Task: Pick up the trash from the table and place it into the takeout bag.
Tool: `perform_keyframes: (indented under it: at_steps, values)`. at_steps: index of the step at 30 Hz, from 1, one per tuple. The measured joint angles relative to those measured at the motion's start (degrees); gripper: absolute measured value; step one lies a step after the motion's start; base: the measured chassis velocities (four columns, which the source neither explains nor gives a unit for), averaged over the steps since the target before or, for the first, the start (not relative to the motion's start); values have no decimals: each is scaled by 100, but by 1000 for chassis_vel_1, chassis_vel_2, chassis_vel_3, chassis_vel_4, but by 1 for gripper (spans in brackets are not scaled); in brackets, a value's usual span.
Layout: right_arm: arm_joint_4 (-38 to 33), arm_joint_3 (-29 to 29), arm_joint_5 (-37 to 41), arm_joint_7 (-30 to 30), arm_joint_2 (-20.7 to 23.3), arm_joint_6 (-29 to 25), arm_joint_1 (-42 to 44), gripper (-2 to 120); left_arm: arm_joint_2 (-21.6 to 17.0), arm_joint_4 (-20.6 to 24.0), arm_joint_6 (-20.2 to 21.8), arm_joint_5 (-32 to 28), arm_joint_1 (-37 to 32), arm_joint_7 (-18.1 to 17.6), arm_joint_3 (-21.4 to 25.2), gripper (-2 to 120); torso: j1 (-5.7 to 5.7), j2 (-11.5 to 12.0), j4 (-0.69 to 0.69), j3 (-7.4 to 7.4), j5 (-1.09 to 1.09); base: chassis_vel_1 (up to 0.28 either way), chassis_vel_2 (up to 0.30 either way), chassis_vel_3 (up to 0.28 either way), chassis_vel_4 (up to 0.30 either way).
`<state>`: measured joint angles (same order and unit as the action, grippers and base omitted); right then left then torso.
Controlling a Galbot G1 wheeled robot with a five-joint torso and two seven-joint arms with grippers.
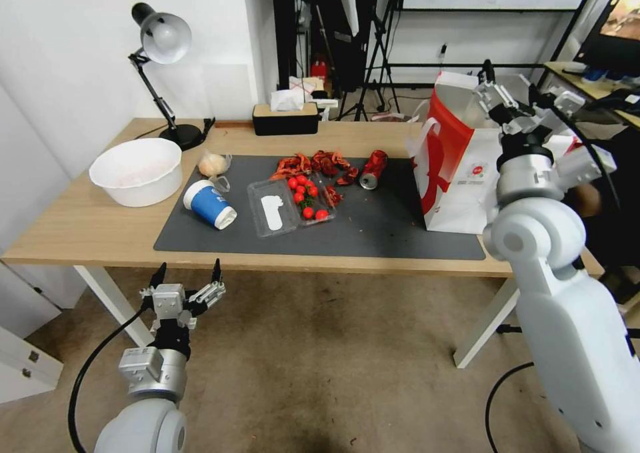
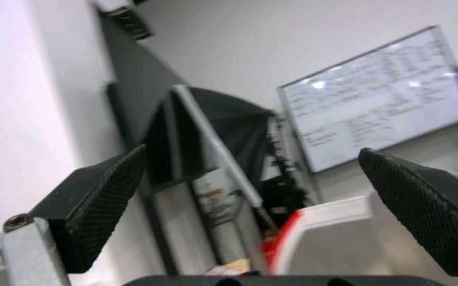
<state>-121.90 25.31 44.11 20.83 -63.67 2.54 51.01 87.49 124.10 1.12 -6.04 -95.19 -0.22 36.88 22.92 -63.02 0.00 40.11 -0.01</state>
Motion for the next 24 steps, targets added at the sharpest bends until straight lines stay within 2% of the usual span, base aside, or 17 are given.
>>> perform_keyframes:
  at_steps: [2, 4, 8, 14, 24]
  values:
    - [-149, -19, -73, -164, 27, -30, 217, 100, -15, 0, 0, -5, 6, 1, -2, 100, 0, 0, -1, 0, 0, 0, 0, 0, 0]
    - [-463, -107, -400, -523, 73, -140, 792, 100, -48, -4, 1, -19, 24, 3, -2, 100, -1, 0, -1, 0, 1, 0, 0, 0, 0]
    - [-750, -207, -833, -748, 51, -286, 1504, 100, -76, -41, 8, -40, 58, 2, -1, 100, 0, 0, -1, 0, -1, 0, 0, 0, 0]
    - [-873, -240, -1304, -926, -36, -571, 2193, 100, -133, -76, 13, -104, 93, 2, -1, 100, -1, -1, -1, 0, 0, 0, 0, 0, 0]
    - [-870, -363, -2445, -1133, -416, -1356, 3869, 100, -251, -81, 30, -275, 140, 2, 12, 100, -1, -1, -1, -1, 0, 0, 0, 0, 0]
